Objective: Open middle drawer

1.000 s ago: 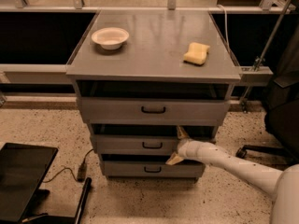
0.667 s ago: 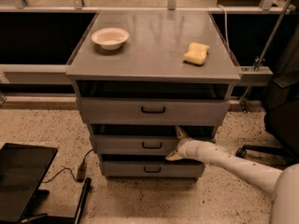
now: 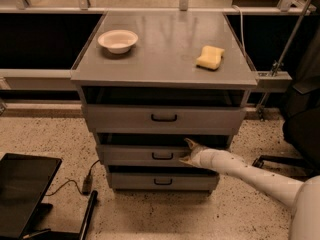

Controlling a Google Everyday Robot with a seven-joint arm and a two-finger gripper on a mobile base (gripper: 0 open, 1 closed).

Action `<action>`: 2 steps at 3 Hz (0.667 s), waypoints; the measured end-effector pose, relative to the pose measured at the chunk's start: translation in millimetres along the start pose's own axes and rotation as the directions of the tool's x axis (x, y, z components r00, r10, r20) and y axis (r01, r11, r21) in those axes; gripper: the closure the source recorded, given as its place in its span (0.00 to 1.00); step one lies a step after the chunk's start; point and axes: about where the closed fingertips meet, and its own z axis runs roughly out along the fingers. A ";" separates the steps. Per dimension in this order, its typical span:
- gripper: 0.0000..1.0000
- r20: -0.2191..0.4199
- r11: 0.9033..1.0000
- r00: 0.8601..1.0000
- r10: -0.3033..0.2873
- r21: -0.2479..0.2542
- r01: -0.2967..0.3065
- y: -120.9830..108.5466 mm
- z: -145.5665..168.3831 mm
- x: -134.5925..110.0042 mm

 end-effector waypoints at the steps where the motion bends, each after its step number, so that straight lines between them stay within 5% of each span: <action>1: 0.89 0.000 1.000 1.000 0.000 0.000 0.000 0.0 0.0 0.0; 2: 1.00 0.000 1.000 1.000 0.000 0.000 0.000 0.0 0.0 0.0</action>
Offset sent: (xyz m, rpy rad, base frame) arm 0.0000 0.0000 0.0000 0.0000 0.0000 0.0000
